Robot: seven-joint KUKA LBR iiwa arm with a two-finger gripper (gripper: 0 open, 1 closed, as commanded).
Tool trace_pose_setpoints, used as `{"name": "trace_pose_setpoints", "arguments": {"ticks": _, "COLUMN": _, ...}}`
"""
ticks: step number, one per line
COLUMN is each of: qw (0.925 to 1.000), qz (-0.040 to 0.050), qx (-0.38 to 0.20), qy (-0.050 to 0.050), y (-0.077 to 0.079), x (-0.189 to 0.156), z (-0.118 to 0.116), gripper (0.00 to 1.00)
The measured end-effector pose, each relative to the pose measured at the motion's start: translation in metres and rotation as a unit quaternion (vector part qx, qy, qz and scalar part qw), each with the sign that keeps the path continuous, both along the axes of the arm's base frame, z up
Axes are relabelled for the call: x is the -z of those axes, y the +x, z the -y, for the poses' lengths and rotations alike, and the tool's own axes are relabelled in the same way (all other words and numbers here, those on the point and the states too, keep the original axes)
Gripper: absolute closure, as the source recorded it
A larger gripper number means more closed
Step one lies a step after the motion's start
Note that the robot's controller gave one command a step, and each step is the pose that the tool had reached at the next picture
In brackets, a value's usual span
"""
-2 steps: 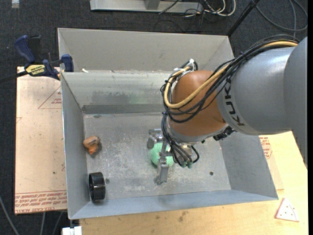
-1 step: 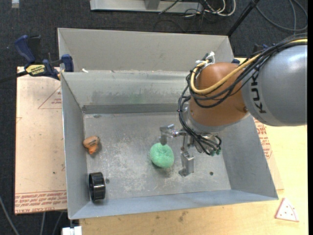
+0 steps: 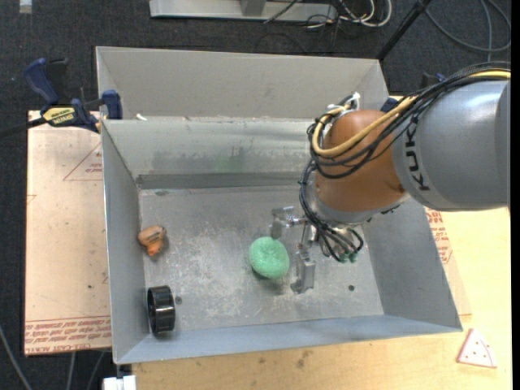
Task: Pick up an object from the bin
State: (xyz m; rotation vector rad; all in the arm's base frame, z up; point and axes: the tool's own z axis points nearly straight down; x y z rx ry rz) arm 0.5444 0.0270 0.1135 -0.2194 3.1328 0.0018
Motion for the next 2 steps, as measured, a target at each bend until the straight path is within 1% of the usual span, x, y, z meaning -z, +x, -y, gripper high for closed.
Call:
{"name": "trace_pose_setpoints", "arguments": {"ticks": 1, "qw": 0.9971, "qz": 0.0024, "qx": -0.076, "qy": 0.000, "y": 0.0035, "x": 0.0398, "z": -0.0108, "gripper": 0.00}}
{"name": "trace_pose_setpoints", "arguments": {"ticks": 2, "qw": 0.9995, "qz": 0.0004, "qx": -0.032, "qy": 0.000, "y": -0.0002, "x": 0.0436, "z": -0.0196, "gripper": 1.00}}
